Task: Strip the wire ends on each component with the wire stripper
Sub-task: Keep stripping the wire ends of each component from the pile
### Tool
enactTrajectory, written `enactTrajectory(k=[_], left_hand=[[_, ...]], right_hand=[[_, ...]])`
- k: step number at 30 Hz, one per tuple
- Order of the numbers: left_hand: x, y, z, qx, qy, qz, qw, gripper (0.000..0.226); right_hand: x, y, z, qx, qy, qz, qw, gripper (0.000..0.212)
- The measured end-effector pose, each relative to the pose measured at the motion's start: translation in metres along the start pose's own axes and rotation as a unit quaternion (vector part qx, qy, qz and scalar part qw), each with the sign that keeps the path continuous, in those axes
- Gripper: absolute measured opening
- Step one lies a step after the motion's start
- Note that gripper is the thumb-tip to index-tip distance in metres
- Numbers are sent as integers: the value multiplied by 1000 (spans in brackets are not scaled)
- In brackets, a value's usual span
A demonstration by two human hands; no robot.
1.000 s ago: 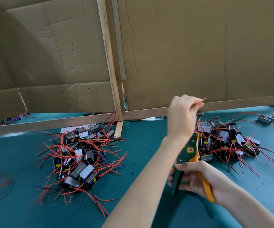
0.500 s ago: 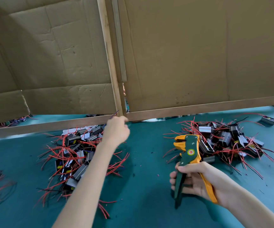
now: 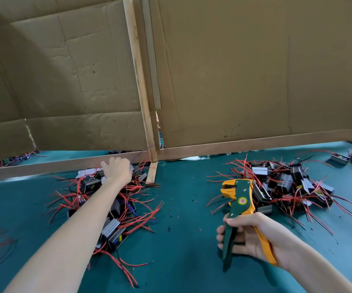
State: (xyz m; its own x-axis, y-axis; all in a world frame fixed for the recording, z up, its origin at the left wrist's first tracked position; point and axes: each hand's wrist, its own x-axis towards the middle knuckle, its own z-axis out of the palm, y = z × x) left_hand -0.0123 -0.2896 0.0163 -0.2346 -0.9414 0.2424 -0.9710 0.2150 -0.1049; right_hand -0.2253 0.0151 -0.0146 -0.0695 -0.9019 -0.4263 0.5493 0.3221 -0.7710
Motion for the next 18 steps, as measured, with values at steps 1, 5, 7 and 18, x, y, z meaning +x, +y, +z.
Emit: enactTrajectory(k=[1, 5, 7, 18], left_hand=[[-1, 3, -3, -7, 23, 5, 1000, 26], [-16, 23, -25, -96, 142, 69, 983, 30], [-29, 35, -39, -203, 152, 136, 958, 25], [-98, 80, -21, -422, -102, 256, 864, 21]], right_hand=[[0, 0, 0, 0, 0, -1, 1000, 20], [0, 0, 0, 3, -1, -7, 1000, 17], [0, 0, 0, 3, 0, -9, 1000, 18], [-1, -3, -2, -3, 15, -27, 1000, 25]])
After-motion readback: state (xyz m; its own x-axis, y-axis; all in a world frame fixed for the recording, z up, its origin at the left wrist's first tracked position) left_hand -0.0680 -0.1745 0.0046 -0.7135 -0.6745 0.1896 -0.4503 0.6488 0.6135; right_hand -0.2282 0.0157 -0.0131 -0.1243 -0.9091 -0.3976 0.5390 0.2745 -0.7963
